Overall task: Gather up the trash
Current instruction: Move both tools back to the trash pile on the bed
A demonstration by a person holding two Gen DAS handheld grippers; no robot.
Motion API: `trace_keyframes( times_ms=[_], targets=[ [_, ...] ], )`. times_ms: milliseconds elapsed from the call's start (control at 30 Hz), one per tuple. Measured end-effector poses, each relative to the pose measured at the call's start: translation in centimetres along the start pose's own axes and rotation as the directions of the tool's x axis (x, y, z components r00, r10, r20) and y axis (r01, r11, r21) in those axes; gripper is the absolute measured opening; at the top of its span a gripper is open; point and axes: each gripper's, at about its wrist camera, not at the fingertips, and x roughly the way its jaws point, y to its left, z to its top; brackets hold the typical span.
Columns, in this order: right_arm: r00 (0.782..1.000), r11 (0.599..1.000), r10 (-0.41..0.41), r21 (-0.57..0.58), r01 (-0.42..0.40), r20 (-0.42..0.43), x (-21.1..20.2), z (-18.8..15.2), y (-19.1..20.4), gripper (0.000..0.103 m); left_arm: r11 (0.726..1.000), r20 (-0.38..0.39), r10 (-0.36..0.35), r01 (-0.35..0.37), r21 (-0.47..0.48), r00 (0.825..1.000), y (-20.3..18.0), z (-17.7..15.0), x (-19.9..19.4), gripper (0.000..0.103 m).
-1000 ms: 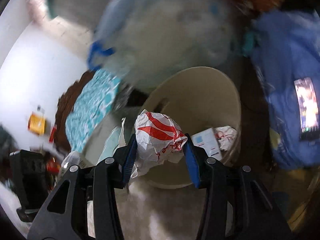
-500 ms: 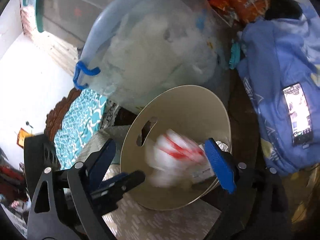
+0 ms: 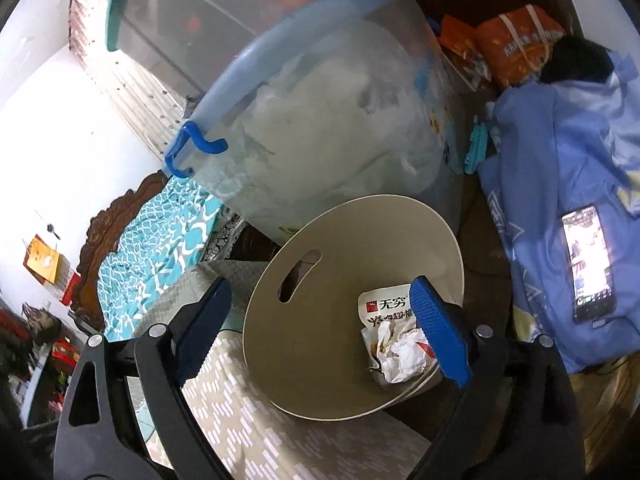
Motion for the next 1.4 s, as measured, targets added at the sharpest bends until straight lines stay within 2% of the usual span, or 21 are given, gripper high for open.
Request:
trace_keyframes(
  times_ms=[133, 200, 267, 433, 733, 933, 1067, 1200, 1267, 1400],
  targets=[
    [1.0, 0.998, -0.01, -0.069, 0.011, 0.021, -0.3, -0.4, 1.2, 0.09, 0.997, 0.036, 0.073, -0.073, 0.006, 0.997, 1.6, -2.9, -3.4, 0.063],
    [1.0, 0.995, 0.0, -0.099, 0.002, 0.021, -0.4, -0.5, 1.8, 0.09, 0.991, 0.055, 0.134, -0.134, 0.003, 0.989, 3.0, -4.6, -5.5, 0.063],
    [1.0, 0.995, 0.008, -0.104, -0.006, 0.015, -0.4, -0.6, 1.9, 0.09, 0.986, 0.068, 0.165, -0.165, -0.004, 0.984, 4.2, -5.6, -7.1, 0.063],
    [1.0, 0.993, 0.01, -0.115, -0.01, 0.0, -0.3, -0.7, 2.0, 0.09, 0.966, 0.128, 0.26, -0.256, -0.047, 0.957, 7.0, -9.2, -12.8, 0.064],
    [0.999, 0.984, -0.03, -0.174, 0.026, -0.02, -0.4, -1.1, 3.4, 0.09, 0.932, 0.164, 0.346, -0.317, -0.178, 0.924, 11.2, -14.8, -20.1, 0.066],
    [0.993, 0.98, 0.093, -0.17, -0.105, -0.079, -2.8, -4.6, 6.7, 0.09, 0.905, 0.183, 0.395, -0.347, -0.246, 0.9, 13.5, -18.0, -24.1, 0.07],
    [0.974, 0.956, 0.176, -0.212, -0.204, -0.146, -3.7, -7.5, 10.5, 0.09, 0.888, 0.194, 0.412, -0.344, -0.306, 0.89, 15.1, -19.7, -26.1, 0.07],
    [0.936, 0.928, 0.239, -0.223, -0.299, -0.26, -3.4, -11.1, 13.8, 0.09, 0.871, 0.216, 0.432, -0.343, -0.352, 0.875, 16.2, -21.1, -27.9, 0.07],
    [0.922, 0.923, 0.244, -0.218, -0.316, -0.301, -3.1, -12.7, 14.7, 0.09, 0.86, 0.224, 0.447, -0.346, -0.376, 0.866, 16.9, -21.7, -29.0, 0.07],
    [0.889, 0.915, 0.259, -0.199, -0.351, -0.378, -2.8, -15.4, 15.7, 0.09, 0.817, 0.233, 0.497, -0.36, -0.451, 0.836, 18.7, -23.4, -31.5, 0.07]
  ],
)
